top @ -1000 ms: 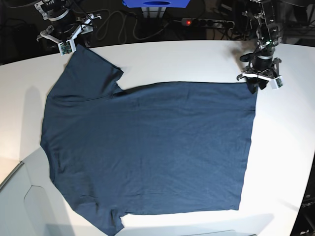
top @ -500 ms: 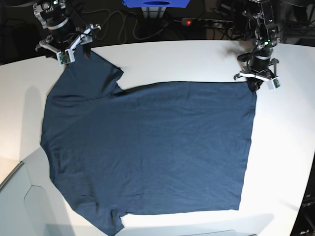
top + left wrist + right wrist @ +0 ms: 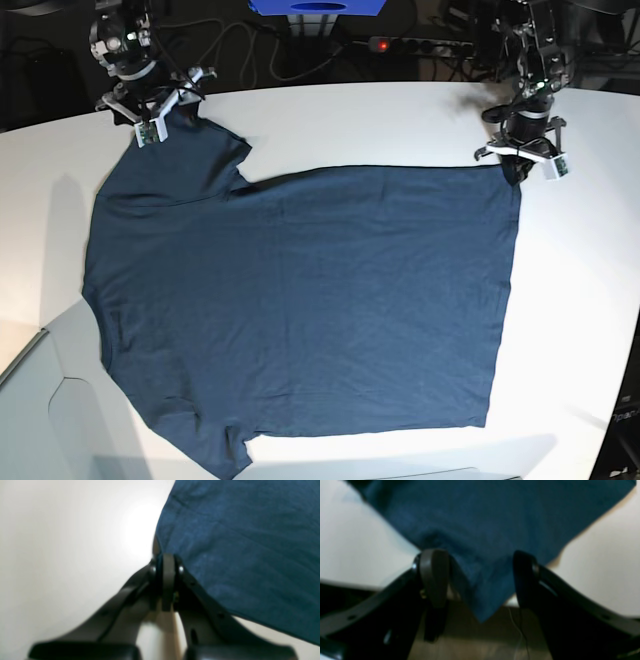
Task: Fold the T-shirt properly
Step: 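Move both grippers to the shoulder corners of the blue shirt and grasp, then pull both grasped shoulder corners back toward the robot, dragging the shirt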
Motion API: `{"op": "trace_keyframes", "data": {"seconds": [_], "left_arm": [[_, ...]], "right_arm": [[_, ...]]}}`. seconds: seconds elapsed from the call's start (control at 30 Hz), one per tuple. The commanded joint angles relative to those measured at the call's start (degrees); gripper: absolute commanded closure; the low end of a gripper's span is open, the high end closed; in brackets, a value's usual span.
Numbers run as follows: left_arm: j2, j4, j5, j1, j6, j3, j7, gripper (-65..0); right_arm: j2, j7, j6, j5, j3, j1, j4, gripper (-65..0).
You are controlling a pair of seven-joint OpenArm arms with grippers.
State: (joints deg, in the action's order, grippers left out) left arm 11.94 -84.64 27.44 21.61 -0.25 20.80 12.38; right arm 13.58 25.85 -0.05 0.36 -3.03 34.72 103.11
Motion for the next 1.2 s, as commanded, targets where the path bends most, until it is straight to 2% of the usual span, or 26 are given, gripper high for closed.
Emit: {"op": "trace_keyframes", "data": {"seconds": [0.0,0.17,0.2,0.23,0.33,0.43,0.7,0.93,1.17], "left_arm": [[0.58,-0.59,-0.23,0.5,0.12,0.26,0.67,0.0],[0.58,-0.59,-0.23,0.59,0.12,0.26,0.76,0.0],[0.58,-0.59,-0.23,0.59,0.12,0.26,0.76,0.0],[0.58,-0.59,-0.23,0.59,0.12,0.26,0.76,0.0],[0.58,-0.59,-0.23,0.68,0.12,0.26,0.85,0.0],[0.67,-0.59,-0.23,0.68,0.12,0.26,0.85,0.0],[0.67,-0.85,-0.23,1.21,0.12,0.35,0.76,0.0],[0.76,-6.39,-0.32,3.23,0.21,0.35,0.85,0.0],[0.32,-10.96,-0.32,7.98,0.21,4.04,0.94,0.0]], "right_arm": [[0.53,1.01,0.27,-0.4,-0.09,0.58,-0.21,-38.5],[0.53,1.45,0.36,-0.4,0.26,-0.48,-3.2,-37.4],[0.53,1.45,1.33,-0.4,0.26,-0.39,-3.55,-35.4],[0.53,1.45,3.0,-0.4,0.08,-0.39,-3.64,-32.4],[0.53,1.54,8.01,-0.4,-0.27,-0.3,-3.64,-17.8],[0.17,1.54,9.15,-0.49,-2.29,-0.21,-3.64,-0.4],[0.61,1.28,9.15,-0.49,-3.08,1.54,0.76,-0.1],[0.61,1.45,9.15,-0.58,-3.17,4.09,8.67,-0.1],[0.61,1.45,9.24,-0.49,-9.15,6.38,10.96,-0.1]]}}
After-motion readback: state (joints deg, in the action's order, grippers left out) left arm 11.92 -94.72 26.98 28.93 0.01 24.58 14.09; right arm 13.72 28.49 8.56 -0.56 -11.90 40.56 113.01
